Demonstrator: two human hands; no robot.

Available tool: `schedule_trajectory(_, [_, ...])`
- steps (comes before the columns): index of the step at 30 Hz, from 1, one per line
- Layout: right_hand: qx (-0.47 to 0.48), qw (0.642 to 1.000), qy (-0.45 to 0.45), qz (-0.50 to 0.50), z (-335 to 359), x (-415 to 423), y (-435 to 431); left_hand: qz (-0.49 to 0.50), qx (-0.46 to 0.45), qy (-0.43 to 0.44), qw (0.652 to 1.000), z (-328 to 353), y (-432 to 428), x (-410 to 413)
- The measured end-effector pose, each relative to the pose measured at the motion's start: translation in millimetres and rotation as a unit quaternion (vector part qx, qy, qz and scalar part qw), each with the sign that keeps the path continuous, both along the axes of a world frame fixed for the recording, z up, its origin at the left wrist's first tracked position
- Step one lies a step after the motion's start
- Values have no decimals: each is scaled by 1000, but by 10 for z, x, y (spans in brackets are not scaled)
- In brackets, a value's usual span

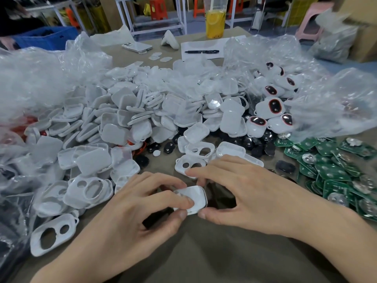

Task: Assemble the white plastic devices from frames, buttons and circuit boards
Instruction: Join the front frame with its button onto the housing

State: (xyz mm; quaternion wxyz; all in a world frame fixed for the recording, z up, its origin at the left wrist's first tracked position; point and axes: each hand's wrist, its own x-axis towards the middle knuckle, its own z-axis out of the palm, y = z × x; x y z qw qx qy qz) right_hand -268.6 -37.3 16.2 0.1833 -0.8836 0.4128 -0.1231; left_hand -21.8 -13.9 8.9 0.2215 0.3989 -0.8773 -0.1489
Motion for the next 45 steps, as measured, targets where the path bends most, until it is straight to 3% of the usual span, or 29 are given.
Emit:
schedule_trajectory(31, [86,995,-58,-10,3,-20,-65,17,22,-41,999,83,56,-99])
schedule_trajectory(45, [85,995,-56,-10,-21,-26,-51,-1,-69,-55,996,17,9,-110])
